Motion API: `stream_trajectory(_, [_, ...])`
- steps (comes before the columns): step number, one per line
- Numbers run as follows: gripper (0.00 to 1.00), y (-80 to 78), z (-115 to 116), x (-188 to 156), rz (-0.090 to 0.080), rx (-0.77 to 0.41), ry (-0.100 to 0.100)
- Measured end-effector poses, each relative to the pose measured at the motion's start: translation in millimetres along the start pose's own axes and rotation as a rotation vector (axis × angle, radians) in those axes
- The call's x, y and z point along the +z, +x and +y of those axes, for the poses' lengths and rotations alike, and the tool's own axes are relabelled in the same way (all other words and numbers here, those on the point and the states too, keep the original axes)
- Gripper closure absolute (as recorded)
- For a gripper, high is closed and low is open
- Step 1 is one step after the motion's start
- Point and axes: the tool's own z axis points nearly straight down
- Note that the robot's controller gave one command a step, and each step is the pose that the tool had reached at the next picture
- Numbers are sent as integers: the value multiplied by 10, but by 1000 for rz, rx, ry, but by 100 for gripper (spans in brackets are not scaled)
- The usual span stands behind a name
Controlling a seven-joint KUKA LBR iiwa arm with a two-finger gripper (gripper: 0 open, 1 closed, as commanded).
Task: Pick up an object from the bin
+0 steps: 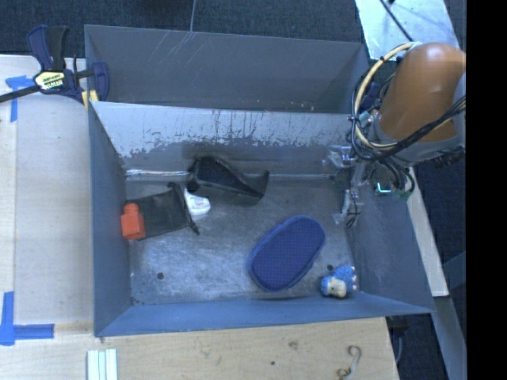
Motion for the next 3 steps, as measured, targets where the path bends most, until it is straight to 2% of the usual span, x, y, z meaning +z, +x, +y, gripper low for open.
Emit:
stream_trajectory(1, [0, 395, 253, 979, -3, -290, 1])
stream_trajectory(2, [100, 367, 251, 934, -11, -292, 4])
stream_trajectory(3, [100, 261, 139, -101, -16, -347, 5])
